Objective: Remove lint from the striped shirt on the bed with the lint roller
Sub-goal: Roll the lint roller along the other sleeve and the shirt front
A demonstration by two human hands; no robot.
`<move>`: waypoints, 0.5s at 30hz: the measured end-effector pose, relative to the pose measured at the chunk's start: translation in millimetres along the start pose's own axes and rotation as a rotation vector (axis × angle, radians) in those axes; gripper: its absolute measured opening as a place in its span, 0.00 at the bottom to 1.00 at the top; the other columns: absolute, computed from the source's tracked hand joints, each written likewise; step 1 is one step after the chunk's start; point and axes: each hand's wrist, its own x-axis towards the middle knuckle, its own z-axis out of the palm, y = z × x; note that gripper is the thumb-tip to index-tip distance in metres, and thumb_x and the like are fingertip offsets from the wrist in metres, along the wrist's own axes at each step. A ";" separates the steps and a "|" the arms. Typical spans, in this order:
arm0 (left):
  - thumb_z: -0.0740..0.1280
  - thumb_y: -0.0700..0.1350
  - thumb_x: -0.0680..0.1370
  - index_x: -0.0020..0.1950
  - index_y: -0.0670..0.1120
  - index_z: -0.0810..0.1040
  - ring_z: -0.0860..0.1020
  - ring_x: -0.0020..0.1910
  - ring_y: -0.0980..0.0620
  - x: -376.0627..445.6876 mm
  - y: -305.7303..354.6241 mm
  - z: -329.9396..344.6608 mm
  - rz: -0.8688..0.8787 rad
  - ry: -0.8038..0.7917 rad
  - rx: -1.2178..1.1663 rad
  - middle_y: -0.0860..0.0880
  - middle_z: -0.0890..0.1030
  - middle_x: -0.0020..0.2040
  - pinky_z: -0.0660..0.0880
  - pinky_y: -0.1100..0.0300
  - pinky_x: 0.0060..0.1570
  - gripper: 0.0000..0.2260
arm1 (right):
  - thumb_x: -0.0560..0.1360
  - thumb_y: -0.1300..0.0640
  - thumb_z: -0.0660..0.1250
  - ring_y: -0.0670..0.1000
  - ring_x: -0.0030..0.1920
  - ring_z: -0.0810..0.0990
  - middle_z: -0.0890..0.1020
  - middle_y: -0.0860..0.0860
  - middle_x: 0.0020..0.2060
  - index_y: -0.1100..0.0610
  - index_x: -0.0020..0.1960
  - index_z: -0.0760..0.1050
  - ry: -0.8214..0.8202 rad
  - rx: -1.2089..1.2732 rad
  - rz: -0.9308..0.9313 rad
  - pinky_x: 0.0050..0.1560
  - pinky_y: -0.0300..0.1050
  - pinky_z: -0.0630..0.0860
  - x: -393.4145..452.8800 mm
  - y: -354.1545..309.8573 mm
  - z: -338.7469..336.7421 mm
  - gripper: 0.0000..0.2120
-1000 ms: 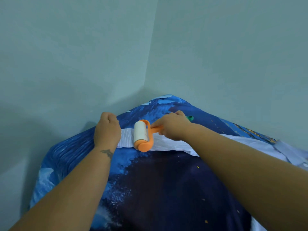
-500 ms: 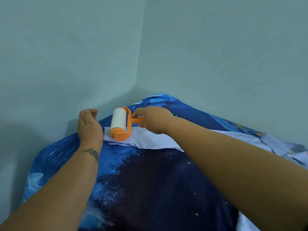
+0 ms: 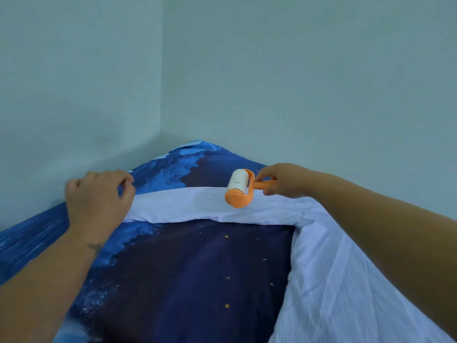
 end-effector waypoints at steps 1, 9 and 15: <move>0.65 0.45 0.74 0.43 0.53 0.81 0.77 0.40 0.45 -0.4 5.3 -2.3 0.017 -0.028 0.042 0.54 0.80 0.35 0.66 0.49 0.47 0.06 | 0.75 0.53 0.68 0.49 0.46 0.75 0.76 0.45 0.46 0.44 0.60 0.74 -0.007 -0.011 0.013 0.45 0.44 0.69 -3.2 6.0 0.9 0.15; 0.59 0.46 0.78 0.59 0.52 0.78 0.75 0.59 0.47 -19.6 116.0 29.2 0.300 -0.505 -0.165 0.51 0.78 0.60 0.69 0.52 0.61 0.12 | 0.76 0.50 0.65 0.51 0.50 0.75 0.77 0.47 0.54 0.45 0.63 0.71 -0.071 -0.225 0.187 0.52 0.48 0.74 -33.7 60.4 7.8 0.16; 0.52 0.47 0.82 0.62 0.43 0.74 0.69 0.65 0.44 -43.7 202.0 74.5 0.447 -0.761 -0.177 0.45 0.73 0.64 0.66 0.51 0.66 0.16 | 0.77 0.52 0.61 0.51 0.48 0.75 0.79 0.49 0.55 0.47 0.61 0.73 -0.063 -0.205 0.259 0.47 0.45 0.71 -45.0 92.5 23.8 0.13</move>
